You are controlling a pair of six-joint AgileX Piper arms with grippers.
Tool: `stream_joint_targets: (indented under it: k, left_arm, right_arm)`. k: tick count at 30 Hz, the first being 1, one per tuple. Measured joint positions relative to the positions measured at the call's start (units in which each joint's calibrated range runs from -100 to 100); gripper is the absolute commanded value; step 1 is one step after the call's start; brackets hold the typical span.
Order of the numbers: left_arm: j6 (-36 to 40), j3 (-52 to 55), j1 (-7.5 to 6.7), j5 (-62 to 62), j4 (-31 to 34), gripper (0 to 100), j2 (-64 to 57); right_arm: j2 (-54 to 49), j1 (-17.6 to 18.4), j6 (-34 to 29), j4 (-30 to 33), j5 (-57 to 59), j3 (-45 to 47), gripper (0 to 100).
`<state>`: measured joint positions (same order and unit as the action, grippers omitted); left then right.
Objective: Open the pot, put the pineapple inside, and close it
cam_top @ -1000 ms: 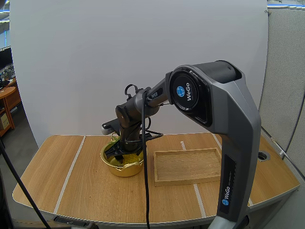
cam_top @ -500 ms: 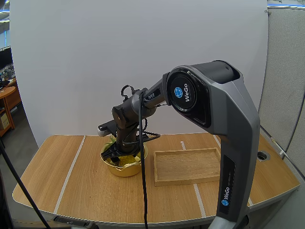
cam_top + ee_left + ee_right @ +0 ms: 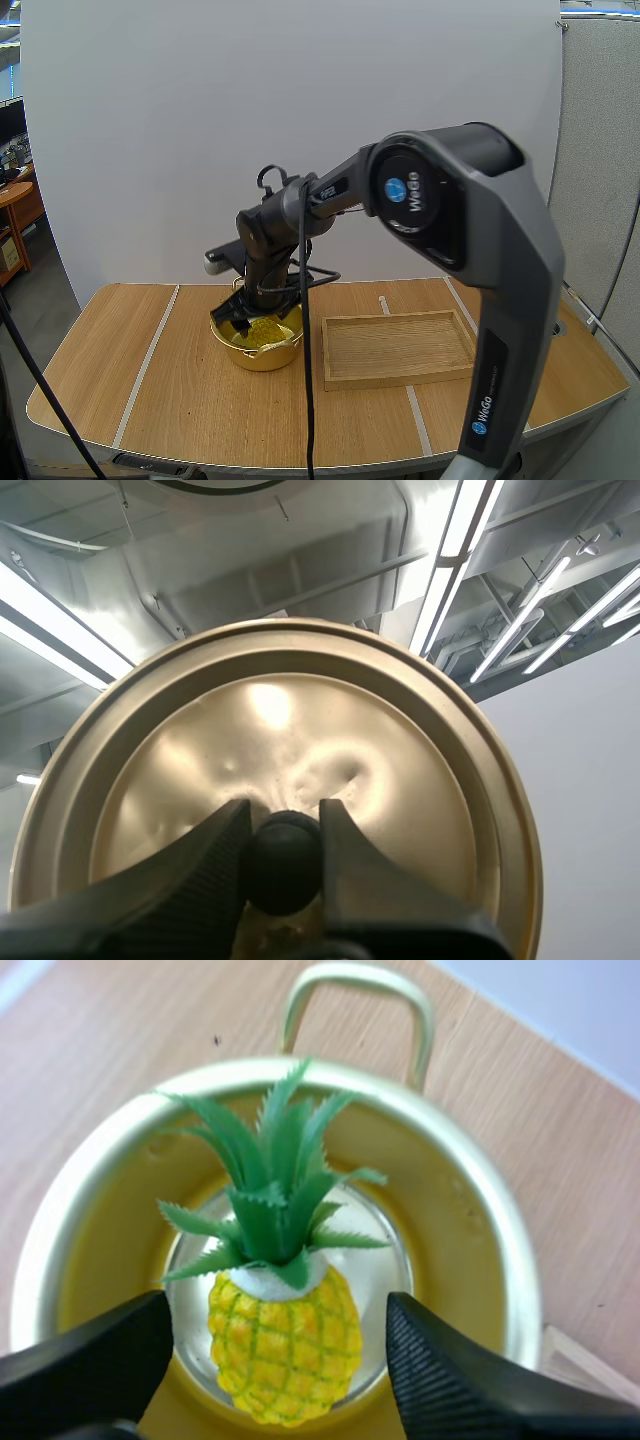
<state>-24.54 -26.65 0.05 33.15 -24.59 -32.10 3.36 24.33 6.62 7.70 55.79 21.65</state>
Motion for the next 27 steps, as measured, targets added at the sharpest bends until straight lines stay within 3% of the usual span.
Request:
stream_joint_targets:
  k: [27]
  left_arm:
    - [0.00,0.00,0.00,0.00,0.00,0,0.00]
  right_arm:
    - [-22.31,0.00,-2.14,0.43,9.27,0.00,100]
